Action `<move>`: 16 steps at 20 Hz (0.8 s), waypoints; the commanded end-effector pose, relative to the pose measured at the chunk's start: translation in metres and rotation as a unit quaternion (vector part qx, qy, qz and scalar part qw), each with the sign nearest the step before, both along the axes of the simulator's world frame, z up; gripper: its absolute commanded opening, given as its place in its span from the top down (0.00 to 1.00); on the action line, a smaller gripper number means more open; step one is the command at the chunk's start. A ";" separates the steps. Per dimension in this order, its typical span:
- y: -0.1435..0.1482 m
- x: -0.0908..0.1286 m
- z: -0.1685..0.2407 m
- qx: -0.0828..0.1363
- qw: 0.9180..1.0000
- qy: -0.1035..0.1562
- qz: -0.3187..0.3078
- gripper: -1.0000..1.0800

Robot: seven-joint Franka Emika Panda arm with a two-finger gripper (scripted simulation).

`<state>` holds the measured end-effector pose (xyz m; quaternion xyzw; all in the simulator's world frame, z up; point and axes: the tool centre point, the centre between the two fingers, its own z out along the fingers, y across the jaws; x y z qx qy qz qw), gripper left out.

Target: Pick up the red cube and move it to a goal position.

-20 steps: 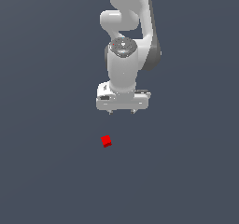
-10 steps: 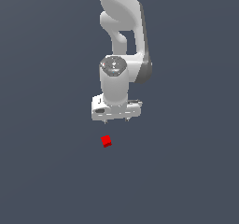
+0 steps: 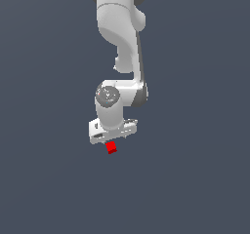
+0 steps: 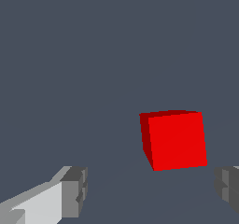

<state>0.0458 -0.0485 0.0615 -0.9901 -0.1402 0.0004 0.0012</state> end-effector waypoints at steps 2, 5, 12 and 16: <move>-0.008 0.010 -0.019 0.000 1.000 -0.001 0.024 0.04; -0.013 0.016 -0.030 -0.001 0.999 -0.001 0.038 0.04; -0.018 0.024 -0.042 -0.001 0.999 -0.001 0.054 0.04; -0.017 0.025 -0.042 -0.001 0.999 -0.001 0.053 0.04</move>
